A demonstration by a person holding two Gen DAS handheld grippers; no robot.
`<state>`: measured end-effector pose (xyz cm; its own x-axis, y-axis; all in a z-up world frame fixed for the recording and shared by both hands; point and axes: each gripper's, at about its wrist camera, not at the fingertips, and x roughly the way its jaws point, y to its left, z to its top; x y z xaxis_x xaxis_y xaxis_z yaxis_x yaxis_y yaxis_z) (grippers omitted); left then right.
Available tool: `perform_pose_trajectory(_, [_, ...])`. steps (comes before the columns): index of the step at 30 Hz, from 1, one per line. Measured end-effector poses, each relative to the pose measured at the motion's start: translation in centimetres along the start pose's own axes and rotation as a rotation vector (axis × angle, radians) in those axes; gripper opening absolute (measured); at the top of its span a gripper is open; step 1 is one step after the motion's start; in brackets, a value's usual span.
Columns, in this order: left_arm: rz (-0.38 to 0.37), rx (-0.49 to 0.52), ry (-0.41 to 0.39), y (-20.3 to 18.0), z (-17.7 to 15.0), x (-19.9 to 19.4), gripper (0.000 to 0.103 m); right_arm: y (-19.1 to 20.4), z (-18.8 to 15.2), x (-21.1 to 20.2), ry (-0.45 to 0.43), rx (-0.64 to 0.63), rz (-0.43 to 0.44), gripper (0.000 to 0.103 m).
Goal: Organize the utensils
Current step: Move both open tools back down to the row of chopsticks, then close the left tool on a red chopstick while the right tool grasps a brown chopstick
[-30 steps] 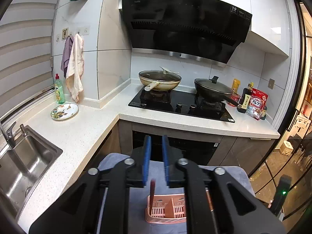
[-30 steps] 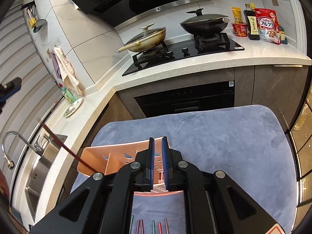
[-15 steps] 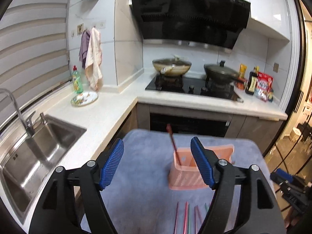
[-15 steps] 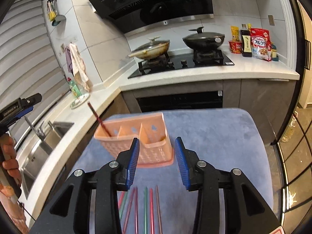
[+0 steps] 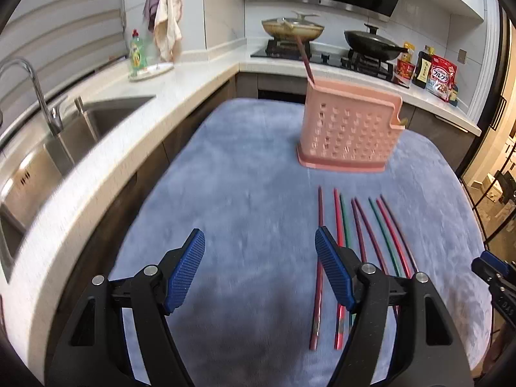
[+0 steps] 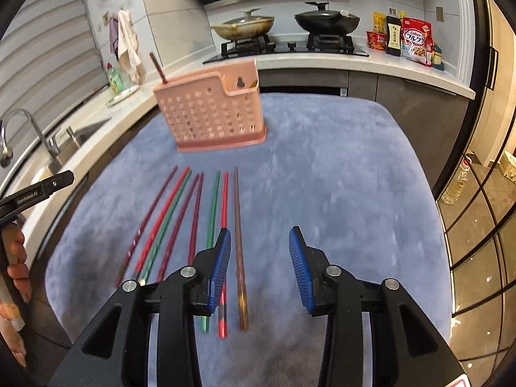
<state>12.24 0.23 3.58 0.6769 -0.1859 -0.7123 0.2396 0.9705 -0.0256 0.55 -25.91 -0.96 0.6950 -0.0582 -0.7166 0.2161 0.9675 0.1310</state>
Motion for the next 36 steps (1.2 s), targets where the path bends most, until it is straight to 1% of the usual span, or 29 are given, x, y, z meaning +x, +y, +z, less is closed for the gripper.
perform_pose_trajectory(3, [0.006,0.005,0.020,-0.1,-2.3,0.4,0.067,0.9,-1.6,0.8,0.009,-0.024,-0.005,0.037])
perform_pose_trajectory(7, [0.007,0.018,0.037,-0.4,-4.6,0.5,0.067,1.4,-3.3,2.2,0.041,-0.024,0.005,0.033])
perform_pose_trajectory(12, [0.000,0.026,0.051,-0.7,-6.3,0.7,0.067,1.6,-4.8,3.6,0.075,-0.016,-0.003,0.023])
perform_pose_trajectory(16, [-0.013,0.033,0.072,-1.2,-7.5,1.2,0.067,1.3,-5.4,4.1,0.092,-0.004,0.000,0.018])
perform_pose_trajectory(17, [-0.018,0.032,0.076,-1.2,-7.8,1.3,0.067,1.2,-5.5,4.2,0.096,-0.004,0.002,0.016])
perform_pose_trajectory(23, [-0.034,0.030,0.100,-1.7,-8.8,1.9,0.067,1.3,-6.1,4.8,0.111,-0.008,0.003,0.013])
perform_pose_trajectory(27, [-0.050,0.020,0.111,-1.9,-9.2,2.2,0.067,1.2,-6.4,5.0,0.109,-0.005,0.005,0.013])
perform_pose_trajectory(36, [-0.053,0.035,0.135,-2.7,-9.9,3.0,0.067,1.1,-6.7,5.1,0.100,-0.003,0.008,0.012])
